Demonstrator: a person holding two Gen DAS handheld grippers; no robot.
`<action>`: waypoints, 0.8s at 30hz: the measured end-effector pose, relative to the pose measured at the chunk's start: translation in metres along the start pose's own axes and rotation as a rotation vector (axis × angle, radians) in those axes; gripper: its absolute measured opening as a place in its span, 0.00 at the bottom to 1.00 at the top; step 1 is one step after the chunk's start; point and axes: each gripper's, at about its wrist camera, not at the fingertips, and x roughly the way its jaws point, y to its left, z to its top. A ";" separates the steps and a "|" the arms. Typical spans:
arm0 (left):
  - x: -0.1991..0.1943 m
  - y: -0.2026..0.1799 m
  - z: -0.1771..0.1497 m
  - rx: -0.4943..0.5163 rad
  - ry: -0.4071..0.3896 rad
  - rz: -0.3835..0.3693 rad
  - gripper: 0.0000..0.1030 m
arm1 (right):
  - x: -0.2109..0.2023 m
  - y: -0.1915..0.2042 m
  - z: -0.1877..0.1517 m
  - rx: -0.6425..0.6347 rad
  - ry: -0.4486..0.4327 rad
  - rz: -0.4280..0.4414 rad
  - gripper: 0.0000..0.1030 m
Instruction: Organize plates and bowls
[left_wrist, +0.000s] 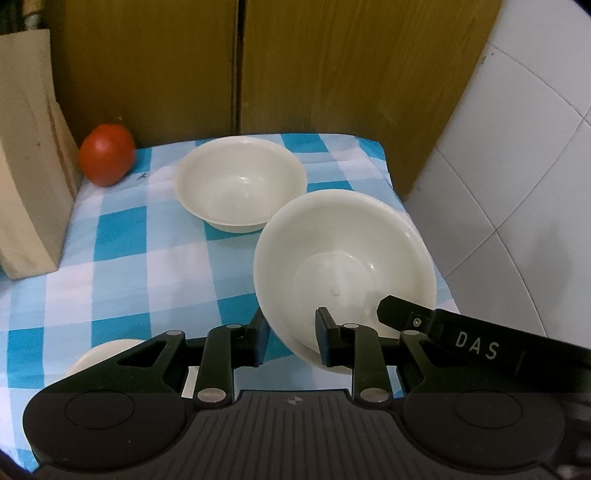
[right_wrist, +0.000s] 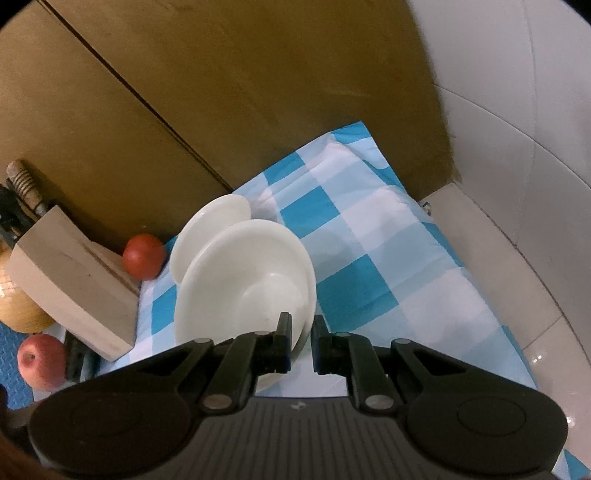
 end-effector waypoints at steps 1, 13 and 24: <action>-0.002 0.000 -0.001 0.000 -0.002 0.003 0.33 | -0.001 0.002 -0.001 -0.005 0.001 0.003 0.11; -0.027 0.012 -0.007 -0.017 -0.030 0.033 0.33 | -0.009 0.020 -0.015 -0.049 0.002 0.050 0.11; -0.052 0.027 -0.014 -0.032 -0.053 0.069 0.34 | -0.016 0.041 -0.030 -0.091 0.016 0.091 0.11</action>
